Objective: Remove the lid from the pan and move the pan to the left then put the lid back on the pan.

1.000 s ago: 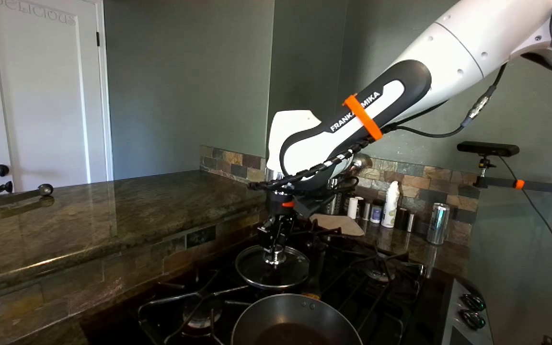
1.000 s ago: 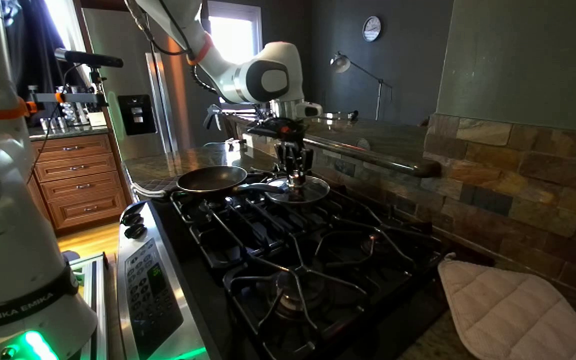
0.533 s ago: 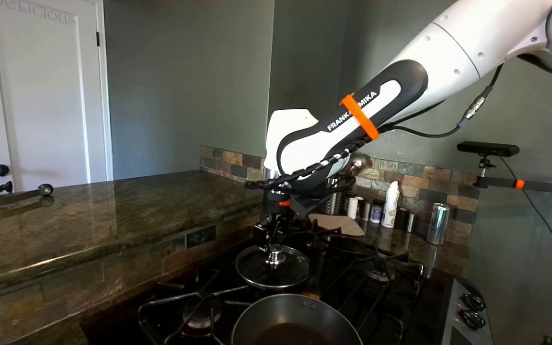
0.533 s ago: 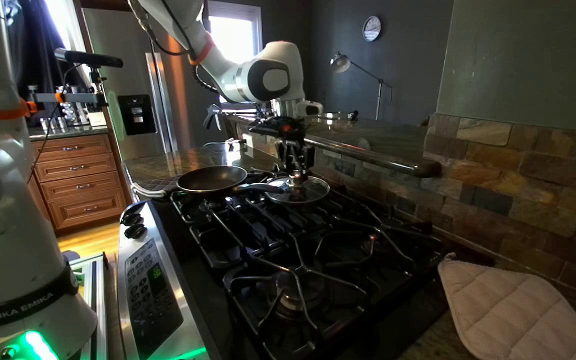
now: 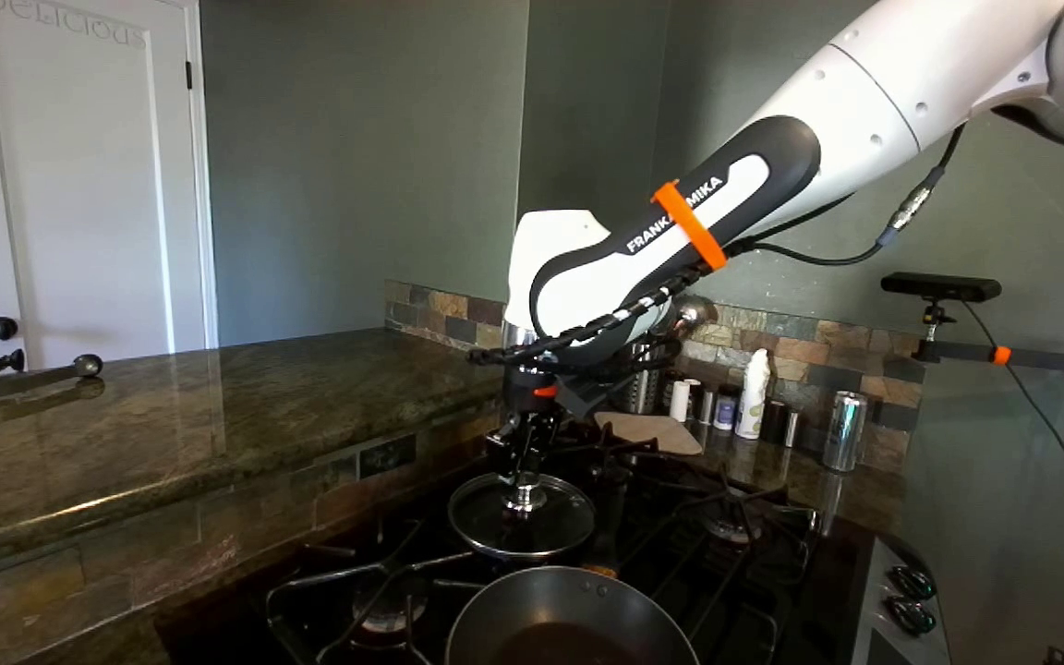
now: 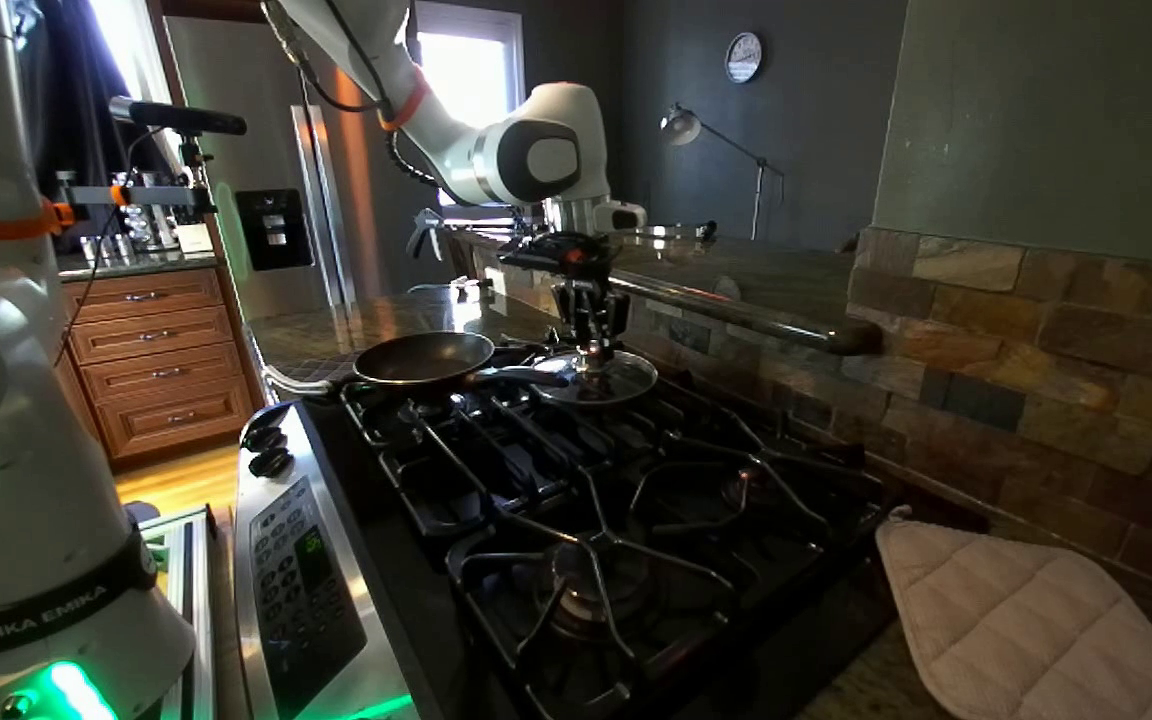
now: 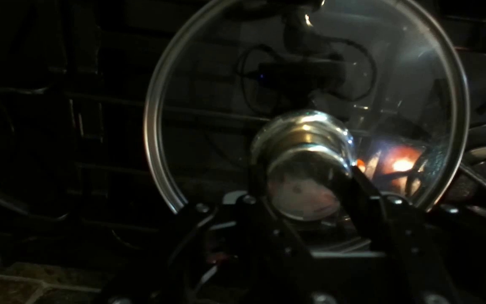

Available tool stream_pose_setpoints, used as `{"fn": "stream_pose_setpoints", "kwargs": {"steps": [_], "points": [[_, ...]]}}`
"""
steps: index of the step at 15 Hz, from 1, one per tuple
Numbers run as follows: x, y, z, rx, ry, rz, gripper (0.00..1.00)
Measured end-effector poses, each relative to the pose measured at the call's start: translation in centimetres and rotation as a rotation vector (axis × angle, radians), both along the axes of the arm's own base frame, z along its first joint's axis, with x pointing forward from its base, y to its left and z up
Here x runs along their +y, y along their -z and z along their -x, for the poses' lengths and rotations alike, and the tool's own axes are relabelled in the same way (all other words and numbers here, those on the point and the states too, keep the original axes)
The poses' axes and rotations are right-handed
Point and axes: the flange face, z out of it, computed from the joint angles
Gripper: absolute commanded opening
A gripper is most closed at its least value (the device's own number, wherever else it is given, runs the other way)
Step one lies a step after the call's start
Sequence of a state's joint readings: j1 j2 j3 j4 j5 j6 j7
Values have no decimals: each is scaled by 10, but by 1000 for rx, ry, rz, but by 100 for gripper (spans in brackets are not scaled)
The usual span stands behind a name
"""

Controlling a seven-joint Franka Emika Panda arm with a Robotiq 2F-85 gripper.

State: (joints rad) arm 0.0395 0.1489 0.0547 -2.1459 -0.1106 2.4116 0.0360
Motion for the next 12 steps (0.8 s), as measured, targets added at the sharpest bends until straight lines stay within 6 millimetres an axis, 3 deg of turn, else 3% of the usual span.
{"fn": "stream_pose_setpoints", "kwargs": {"steps": [7,12], "points": [[-3,-3,-2,-6,8,0,23],[-3,-20,-11,-43,10,-3,23]]}}
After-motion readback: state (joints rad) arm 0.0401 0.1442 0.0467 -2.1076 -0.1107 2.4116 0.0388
